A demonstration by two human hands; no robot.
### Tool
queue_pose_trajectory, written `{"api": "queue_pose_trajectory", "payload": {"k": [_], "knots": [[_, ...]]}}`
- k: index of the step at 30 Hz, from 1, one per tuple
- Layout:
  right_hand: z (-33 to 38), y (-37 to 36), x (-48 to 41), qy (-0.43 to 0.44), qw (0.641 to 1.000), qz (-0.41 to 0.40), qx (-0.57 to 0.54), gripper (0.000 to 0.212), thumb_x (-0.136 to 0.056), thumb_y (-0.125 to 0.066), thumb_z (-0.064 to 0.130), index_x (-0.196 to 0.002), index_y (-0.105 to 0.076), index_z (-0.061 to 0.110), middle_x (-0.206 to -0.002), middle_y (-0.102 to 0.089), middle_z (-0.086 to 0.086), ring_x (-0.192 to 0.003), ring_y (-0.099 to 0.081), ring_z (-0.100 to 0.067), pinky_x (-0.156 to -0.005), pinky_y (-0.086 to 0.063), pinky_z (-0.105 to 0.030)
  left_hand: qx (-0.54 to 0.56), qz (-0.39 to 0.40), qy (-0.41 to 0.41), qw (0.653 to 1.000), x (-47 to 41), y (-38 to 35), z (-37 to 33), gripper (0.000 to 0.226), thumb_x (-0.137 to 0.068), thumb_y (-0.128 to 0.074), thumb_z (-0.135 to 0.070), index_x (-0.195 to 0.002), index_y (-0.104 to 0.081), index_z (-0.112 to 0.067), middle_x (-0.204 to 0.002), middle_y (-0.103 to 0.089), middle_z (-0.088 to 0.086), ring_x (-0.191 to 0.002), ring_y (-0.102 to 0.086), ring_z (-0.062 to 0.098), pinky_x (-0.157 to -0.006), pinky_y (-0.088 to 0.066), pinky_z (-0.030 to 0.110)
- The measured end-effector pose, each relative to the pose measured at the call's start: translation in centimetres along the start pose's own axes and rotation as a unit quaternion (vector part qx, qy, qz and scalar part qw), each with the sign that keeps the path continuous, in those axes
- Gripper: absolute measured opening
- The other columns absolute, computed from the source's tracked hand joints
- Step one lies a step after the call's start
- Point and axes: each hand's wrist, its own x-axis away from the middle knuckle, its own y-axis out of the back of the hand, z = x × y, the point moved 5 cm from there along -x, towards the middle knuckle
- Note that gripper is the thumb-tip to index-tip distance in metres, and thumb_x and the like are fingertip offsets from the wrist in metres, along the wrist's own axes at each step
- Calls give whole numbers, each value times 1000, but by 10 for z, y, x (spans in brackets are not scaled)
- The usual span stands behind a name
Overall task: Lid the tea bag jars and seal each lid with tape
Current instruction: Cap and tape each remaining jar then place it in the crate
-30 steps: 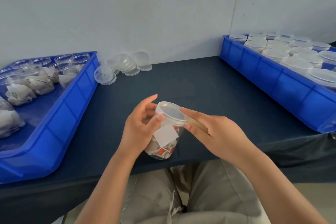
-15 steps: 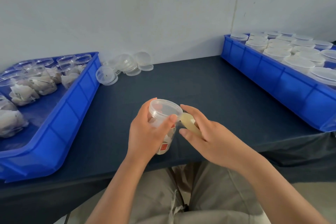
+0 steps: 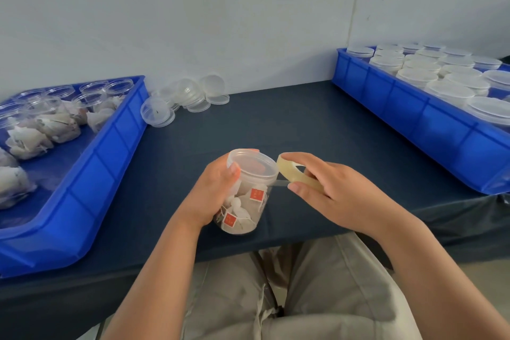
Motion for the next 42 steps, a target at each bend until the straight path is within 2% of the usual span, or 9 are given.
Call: {"api": "queue_pose_trajectory", "payload": {"k": [4, 7, 13, 16, 21, 25, 27, 35, 42], "knots": [[4, -4, 0, 4, 999, 10, -30, 55, -96, -32, 78, -149, -26, 68, -93, -55, 33, -97, -50, 25, -72, -40, -15, 129, 60, 27, 989, 1, -14, 12, 64, -87, -61, -83, -128, -76, -37, -123, -77, -4, -116, -73, 15, -96, -60, 32], [10, -8, 1, 12, 998, 20, -56, 53, -99, -35, 74, -151, -26, 72, -124, -65, 32, -111, -57, 10, -87, -46, -14, 153, 44, 57, 986, 0, -16, 17, 65, -73, -72, -88, -115, -81, -38, -114, -78, -6, -111, -72, 16, -91, -59, 29], [19, -7, 4, 2, 999, -1, -33, 56, -102, -34, 71, -156, -34, 59, -144, -60, 30, -129, -57, 2, -102, -51, -24, -28, -71, 41, 996, -1, -3, 6, 38, -90, -50, -67, -87, -79, -43, -91, -78, -13, -88, -74, 2, -74, -59, 22], [21, -4, 6, -19, 999, -40, -3, 56, -102, -34, 68, -156, -41, 53, -127, -70, 21, -115, -63, -3, -92, -55, -29, -102, -195, -35, 975, 11, 7, -11, 34, -93, -50, -59, -113, -74, -45, -110, -75, -27, -105, -70, -5, -81, -55, 11], [35, -9, 10, -24, 998, -43, 39, 54, -107, -36, 64, -158, -42, 49, -127, -71, 12, -112, -67, -14, -89, -57, -39, -201, -201, -12, 959, 37, -23, -23, 77, -81, -53, -89, -147, -46, -51, -132, -59, -38, -120, -56, -17, -83, -47, 8], [46, -15, 13, -16, 997, -57, 51, 56, -107, -31, 63, -161, -37, 48, -102, -68, 9, -90, -66, -13, -77, -59, -38, -236, -242, -10, 941, 41, -30, -26, 95, -67, -63, -93, -147, -41, -47, -131, -59, -31, -117, -54, -16, -77, -44, 2], [48, -19, 12, -2, 999, -39, 30, 57, -108, -38, 62, -162, -28, 47, -115, -69, 12, -98, -66, -11, -82, -59, -34, -228, -249, 3, 941, 35, -22, -25, 88, -69, -61, -89, -144, -45, -47, -124, -61, -33, -114, -57, -15, -73, -45, 3], [27, -25, 7, -31, 996, 16, -82, 52, -103, -29, 72, -152, -27, 56, -76, -62, 8, -73, -62, -7, -59, -38, -23, -145, -200, 1, 969, 17, 13, -10, 68, -79, -57, -76, -137, -60, -41, -121, -62, -43, -113, -60, -16, -81, -42, -2], [21, -14, 0, -19, 1000, -8, -19, 68, -90, -25, 85, -153, -25, 59, -69, -44, 25, -78, -49, 23, -59, -31, -18, -28, -21, -37, 999, 7, 7, 11, 81, -92, -57, -80, -143, -61, -17, -132, -72, 8, -124, -68, 29, -104, -55, 37]]}}
